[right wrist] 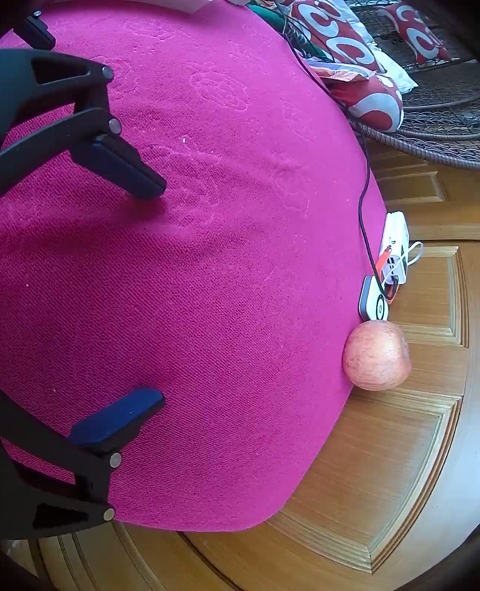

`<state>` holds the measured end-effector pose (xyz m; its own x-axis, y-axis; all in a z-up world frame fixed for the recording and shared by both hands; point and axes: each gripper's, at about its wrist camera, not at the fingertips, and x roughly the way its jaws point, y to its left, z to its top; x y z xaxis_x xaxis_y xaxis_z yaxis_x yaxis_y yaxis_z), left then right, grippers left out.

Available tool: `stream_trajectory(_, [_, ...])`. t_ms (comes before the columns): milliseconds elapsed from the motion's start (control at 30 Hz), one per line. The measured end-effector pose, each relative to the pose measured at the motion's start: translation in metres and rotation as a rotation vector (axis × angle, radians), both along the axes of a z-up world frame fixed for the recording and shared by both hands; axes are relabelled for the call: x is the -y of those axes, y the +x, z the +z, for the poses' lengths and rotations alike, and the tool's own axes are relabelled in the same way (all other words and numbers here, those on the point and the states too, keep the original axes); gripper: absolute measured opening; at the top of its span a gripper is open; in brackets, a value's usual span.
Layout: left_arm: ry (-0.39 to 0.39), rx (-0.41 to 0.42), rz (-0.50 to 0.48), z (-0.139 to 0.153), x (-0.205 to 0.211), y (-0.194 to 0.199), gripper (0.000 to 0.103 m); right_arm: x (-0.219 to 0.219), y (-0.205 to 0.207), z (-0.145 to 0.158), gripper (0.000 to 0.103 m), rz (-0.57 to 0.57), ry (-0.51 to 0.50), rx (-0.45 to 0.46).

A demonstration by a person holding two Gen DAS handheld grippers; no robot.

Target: Organize rigid objects

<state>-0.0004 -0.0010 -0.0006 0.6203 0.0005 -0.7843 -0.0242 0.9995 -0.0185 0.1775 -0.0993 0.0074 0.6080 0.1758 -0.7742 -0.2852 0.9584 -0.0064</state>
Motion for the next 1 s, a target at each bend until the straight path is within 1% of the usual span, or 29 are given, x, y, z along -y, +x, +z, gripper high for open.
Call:
stream_trajectory(800, [0.007,-0.007,-0.002,-0.0007,0.0000,-0.0004,0.103,0.0013,-0.0003,-0.0007,0.103,0.001,0.002,0.000])
stream_trajectory(933, [0.024,-0.024,-0.003,-0.0013,-0.0002,0.0006,0.103,0.0014,-0.0003,-0.0007,0.103,0.001,0.000,-0.001])
stream_trajectory(1000, [0.051,-0.049,-0.003,-0.0011,0.0008,0.0019,0.103,0.0011,-0.0001,-0.0007,0.103,0.002,-0.002,0.000])
